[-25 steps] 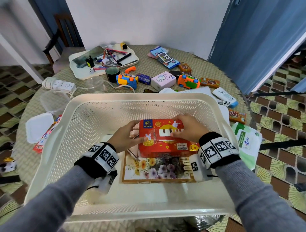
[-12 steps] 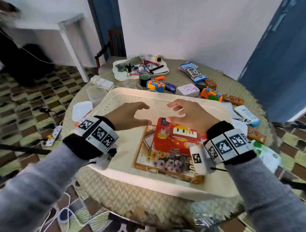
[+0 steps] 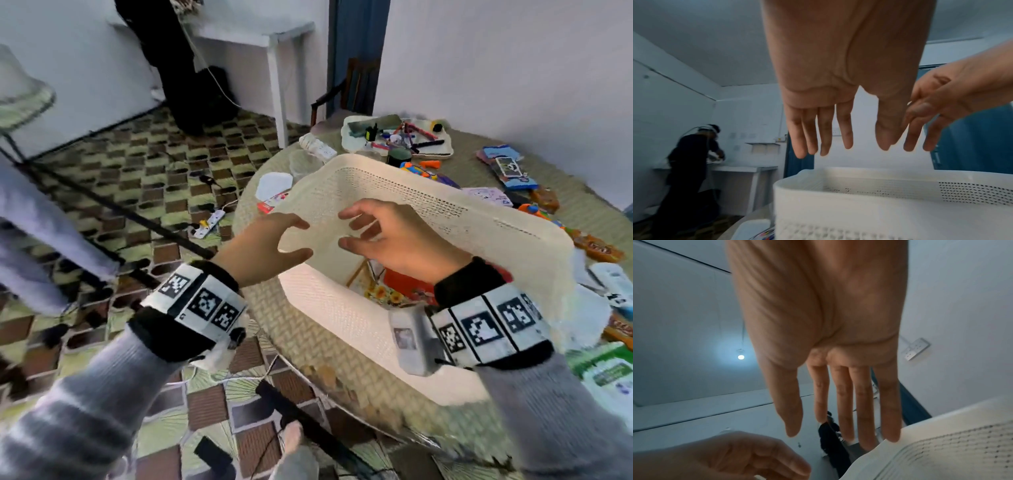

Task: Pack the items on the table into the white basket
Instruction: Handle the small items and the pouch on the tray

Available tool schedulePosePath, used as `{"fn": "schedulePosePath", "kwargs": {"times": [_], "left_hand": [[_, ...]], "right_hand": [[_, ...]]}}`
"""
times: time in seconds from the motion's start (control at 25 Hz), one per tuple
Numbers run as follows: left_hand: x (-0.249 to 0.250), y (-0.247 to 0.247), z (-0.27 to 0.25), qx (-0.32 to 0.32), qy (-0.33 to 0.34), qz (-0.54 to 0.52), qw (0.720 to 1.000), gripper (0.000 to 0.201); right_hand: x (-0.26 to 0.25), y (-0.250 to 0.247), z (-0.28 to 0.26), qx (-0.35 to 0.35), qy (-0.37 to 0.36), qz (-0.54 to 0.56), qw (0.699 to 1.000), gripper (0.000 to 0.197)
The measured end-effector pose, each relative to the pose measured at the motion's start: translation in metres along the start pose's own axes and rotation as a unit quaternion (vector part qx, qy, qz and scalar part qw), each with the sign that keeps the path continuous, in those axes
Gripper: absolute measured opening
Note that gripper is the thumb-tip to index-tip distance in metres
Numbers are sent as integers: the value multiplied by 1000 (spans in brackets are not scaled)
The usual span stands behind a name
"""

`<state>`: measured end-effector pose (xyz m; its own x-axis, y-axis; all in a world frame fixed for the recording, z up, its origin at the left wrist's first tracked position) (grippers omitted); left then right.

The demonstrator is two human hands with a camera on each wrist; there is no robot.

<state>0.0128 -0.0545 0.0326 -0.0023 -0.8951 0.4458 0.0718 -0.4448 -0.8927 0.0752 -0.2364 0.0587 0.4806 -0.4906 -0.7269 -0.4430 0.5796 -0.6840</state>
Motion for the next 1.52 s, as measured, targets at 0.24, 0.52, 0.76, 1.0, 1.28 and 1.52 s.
{"fn": "schedulePosePath", "kwargs": {"times": [0.24, 0.52, 0.76, 1.0, 1.28, 1.52], "left_hand": [[-53, 6, -65, 83, -90, -40, 992, 37], [-137, 29, -118, 32, -223, -92, 970, 38], [-222, 32, -135, 24, -295, -171, 940, 41], [-300, 42, -142, -39, -314, -183, 931, 37], [-373, 42, -129, -67, -332, -203, 919, 35], [-416, 37, -83, -73, -341, -227, 909, 35]], "right_hand": [[-35, 76, 4, -63, -98, 63, 991, 30], [-30, 174, 33, -187, -74, 66, 977, 30], [-30, 257, 86, -265, -26, 55, 962, 36], [-7, 317, 117, -300, 59, 36, 951, 33], [8, 350, 146, -286, 118, 22, 951, 38], [7, 364, 203, -253, 142, 26, 957, 39]]}}
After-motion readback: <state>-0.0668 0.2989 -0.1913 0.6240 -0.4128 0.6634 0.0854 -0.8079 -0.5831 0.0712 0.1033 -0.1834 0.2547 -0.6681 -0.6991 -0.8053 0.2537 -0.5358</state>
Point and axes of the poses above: each hand's wrist, its own z-axis towards the middle knuckle, its own y-axis out of the palm, x = y × z, the point moved 3 cm from there along z, towards the middle knuckle, and after that the axes turned 3 degrees about z, right-handed, at the moved point
